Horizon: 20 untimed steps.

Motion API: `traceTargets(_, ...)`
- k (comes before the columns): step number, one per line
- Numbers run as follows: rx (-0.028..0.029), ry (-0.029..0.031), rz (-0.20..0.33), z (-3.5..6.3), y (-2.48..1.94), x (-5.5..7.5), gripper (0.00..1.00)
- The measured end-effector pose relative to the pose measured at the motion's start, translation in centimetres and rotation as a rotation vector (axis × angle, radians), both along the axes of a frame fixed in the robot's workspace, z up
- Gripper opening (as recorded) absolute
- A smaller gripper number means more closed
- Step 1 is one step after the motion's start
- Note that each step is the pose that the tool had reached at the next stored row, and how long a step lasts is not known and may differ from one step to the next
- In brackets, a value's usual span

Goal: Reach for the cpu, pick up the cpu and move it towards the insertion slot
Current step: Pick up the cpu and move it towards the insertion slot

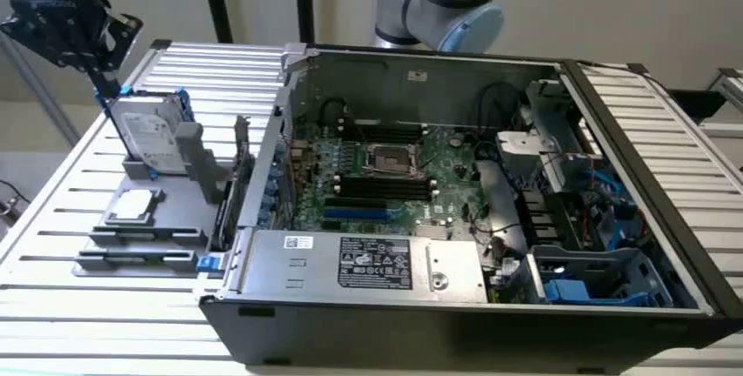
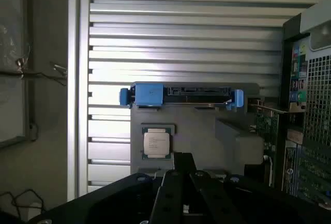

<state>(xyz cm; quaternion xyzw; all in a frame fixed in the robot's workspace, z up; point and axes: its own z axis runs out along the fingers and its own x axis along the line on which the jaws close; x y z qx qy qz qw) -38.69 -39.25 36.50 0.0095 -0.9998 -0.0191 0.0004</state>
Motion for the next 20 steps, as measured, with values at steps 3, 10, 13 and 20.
traceTargets(3,0.0,0.0,0.0,0.0,0.0,0.0,0.11)
traceTargets(10,0.0,0.0,0.0,0.0,0.0,0.0,0.11)
traceTargets(13,0.0,0.0,0.0,-0.02,-0.01,-0.01,0.11)
traceTargets(20,-0.0003,0.0002,0.0,-0.6,-0.7,-0.79,0.11)
